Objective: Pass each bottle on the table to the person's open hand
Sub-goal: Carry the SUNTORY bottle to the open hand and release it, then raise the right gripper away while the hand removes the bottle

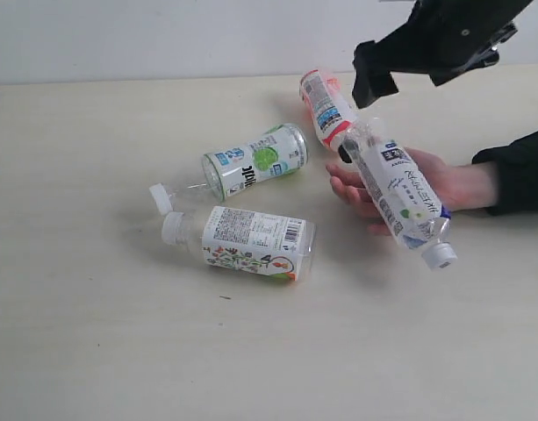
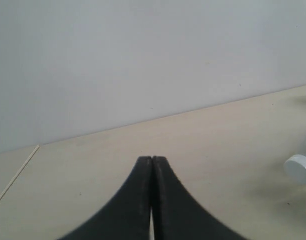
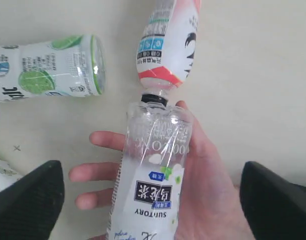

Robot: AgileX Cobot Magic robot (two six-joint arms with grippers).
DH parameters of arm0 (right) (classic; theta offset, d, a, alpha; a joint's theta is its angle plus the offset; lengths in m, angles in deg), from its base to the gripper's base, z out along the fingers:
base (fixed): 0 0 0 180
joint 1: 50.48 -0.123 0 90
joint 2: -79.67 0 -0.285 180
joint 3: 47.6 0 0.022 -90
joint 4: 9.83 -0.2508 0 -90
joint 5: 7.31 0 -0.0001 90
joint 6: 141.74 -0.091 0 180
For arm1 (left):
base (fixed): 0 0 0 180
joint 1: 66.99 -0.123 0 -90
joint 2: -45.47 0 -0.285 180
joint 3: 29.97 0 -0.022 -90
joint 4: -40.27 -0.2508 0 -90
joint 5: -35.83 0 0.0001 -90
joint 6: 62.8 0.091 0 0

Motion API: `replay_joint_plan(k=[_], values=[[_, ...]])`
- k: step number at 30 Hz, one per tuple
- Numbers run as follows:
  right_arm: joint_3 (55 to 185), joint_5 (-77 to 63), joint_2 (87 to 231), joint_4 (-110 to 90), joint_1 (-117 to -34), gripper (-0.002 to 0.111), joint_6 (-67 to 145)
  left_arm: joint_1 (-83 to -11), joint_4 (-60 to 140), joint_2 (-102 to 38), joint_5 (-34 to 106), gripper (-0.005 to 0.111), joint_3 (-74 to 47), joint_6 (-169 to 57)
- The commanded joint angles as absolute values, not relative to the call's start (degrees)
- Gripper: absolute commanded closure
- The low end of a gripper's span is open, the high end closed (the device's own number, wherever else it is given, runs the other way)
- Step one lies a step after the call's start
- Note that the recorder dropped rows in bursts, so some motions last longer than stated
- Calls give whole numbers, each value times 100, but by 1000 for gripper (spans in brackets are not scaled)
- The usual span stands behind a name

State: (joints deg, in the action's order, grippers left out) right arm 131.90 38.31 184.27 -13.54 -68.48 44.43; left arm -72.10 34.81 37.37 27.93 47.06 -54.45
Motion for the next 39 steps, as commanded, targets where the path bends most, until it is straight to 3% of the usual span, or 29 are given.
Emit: replay_joint_plan(k=[1, 5, 6, 15, 21, 31, 39], values=[[12923, 3961, 17671, -1601, -6846, 46, 4730, -7186, 3481, 3768, 2825, 107, 4725, -5443], [12304, 3667, 16855, -2050, -6846, 101, 4780, -7186, 3481, 3768, 2825, 107, 4725, -5443], [12050, 3483, 16607, -2195, -6846, 107, 4841, -7186, 3481, 3768, 2825, 107, 4725, -5443], [9705, 2894, 14232, -4521, -6846, 108, 6605, -7186, 3481, 3768, 2825, 107, 4725, -5443], [8507, 2894, 12506, -4543, -6846, 108, 6691, -7186, 3481, 3768, 2825, 107, 4725, -5443], [8299, 3391, 10466, -4097, -6846, 108, 6612, -7186, 3481, 3768, 2825, 107, 4725, -5443], [8299, 3329, 9911, -4071, -6846, 108, 6612, -7186, 3481, 3768, 2825, 107, 4725, -5443]])
